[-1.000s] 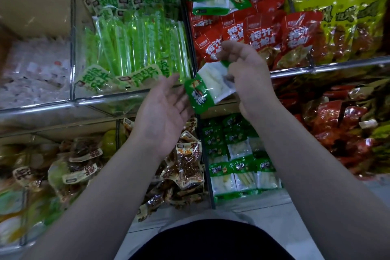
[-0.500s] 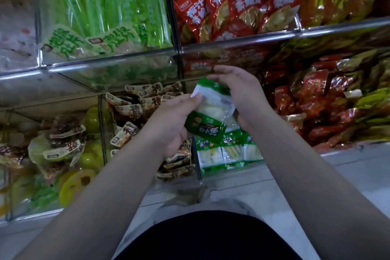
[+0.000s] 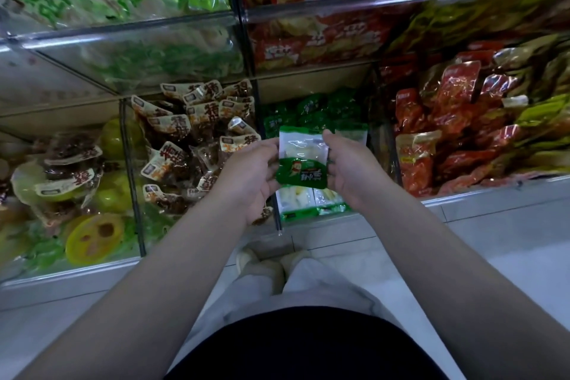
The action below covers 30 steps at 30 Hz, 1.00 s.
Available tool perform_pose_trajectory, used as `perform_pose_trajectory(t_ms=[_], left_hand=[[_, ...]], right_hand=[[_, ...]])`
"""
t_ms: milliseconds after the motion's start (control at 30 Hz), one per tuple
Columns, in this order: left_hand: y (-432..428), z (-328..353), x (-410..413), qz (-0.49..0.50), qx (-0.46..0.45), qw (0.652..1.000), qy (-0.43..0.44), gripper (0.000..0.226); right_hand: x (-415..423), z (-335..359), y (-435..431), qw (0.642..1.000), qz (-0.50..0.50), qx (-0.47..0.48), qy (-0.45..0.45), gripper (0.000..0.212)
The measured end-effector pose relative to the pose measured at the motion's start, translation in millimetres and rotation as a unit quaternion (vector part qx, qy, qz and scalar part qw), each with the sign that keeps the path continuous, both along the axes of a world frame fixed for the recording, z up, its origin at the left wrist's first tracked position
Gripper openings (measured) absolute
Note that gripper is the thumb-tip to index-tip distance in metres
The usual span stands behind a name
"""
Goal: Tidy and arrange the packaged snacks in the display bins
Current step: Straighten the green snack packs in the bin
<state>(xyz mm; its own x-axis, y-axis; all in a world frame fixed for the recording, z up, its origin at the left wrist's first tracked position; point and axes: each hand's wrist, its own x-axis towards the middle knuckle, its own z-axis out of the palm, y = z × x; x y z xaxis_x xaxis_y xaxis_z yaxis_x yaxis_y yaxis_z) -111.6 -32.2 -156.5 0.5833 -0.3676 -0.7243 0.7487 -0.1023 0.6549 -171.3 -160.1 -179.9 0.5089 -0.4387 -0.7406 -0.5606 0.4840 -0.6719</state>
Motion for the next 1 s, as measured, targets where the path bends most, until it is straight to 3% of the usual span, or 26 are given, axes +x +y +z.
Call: perform_pose_trajectory(t_ms=[67, 133, 167, 300, 433, 500, 533, 633, 733, 1000], left_hand=[[0.3, -3.9, -6.1, -0.018, 0.013, 1.000, 0.006, 0.021], [0.3, -7.7, -11.5, -0.042, 0.037, 0.998, 0.021, 0.018], [0.2, -9.9, -13.7, -0.054, 0.052, 0.997, 0.030, 0.016], [1.4, -17.7, -19.9, -0.084, 0.078, 0.992, 0.061, 0.017], [2.8, -29.3, -20.5, -0.081, 0.080, 0.990, 0.081, 0.021], [3.0, -34.3, -19.7, -0.083, 0.077, 0.990, 0.089, 0.034], [2.9, -36.0, -19.1, -0.082, 0.077, 0.989, 0.093, 0.040], [2.1, -37.6, -18.9, -0.094, 0.076, 0.988, 0.098, 0.046], [1.6, -40.1, -18.4, -0.093, 0.078, 0.988, 0.097, 0.062], [6.8, -41.4, -12.2, -0.091, 0.058, 0.992, 0.072, 0.060]], right_hand=[[-5.4, -5.6, 0.6, 1.000, 0.017, -0.014, 0.014, 0.031], [-9.7, -12.2, 1.0, 0.998, 0.039, -0.033, 0.039, 0.055], [-12.1, -16.5, 1.0, 0.997, 0.044, -0.034, 0.047, 0.057], [-19.5, -32.2, 0.1, 0.995, 0.071, -0.028, 0.062, 0.020], [-19.7, -38.9, 2.1, 0.993, 0.096, -0.021, 0.069, 0.019], [-18.6, -42.8, 2.2, 0.992, 0.103, -0.022, 0.070, 0.018], [-18.4, -45.5, 3.1, 0.991, 0.111, -0.020, 0.069, 0.019], [-17.1, -52.7, 9.7, 0.987, 0.140, -0.023, 0.080, 0.053], [-16.7, -56.5, 13.1, 0.981, 0.171, -0.031, 0.088, 0.054], [-10.7, -53.1, 18.2, 0.966, 0.220, -0.090, 0.104, 0.063]])
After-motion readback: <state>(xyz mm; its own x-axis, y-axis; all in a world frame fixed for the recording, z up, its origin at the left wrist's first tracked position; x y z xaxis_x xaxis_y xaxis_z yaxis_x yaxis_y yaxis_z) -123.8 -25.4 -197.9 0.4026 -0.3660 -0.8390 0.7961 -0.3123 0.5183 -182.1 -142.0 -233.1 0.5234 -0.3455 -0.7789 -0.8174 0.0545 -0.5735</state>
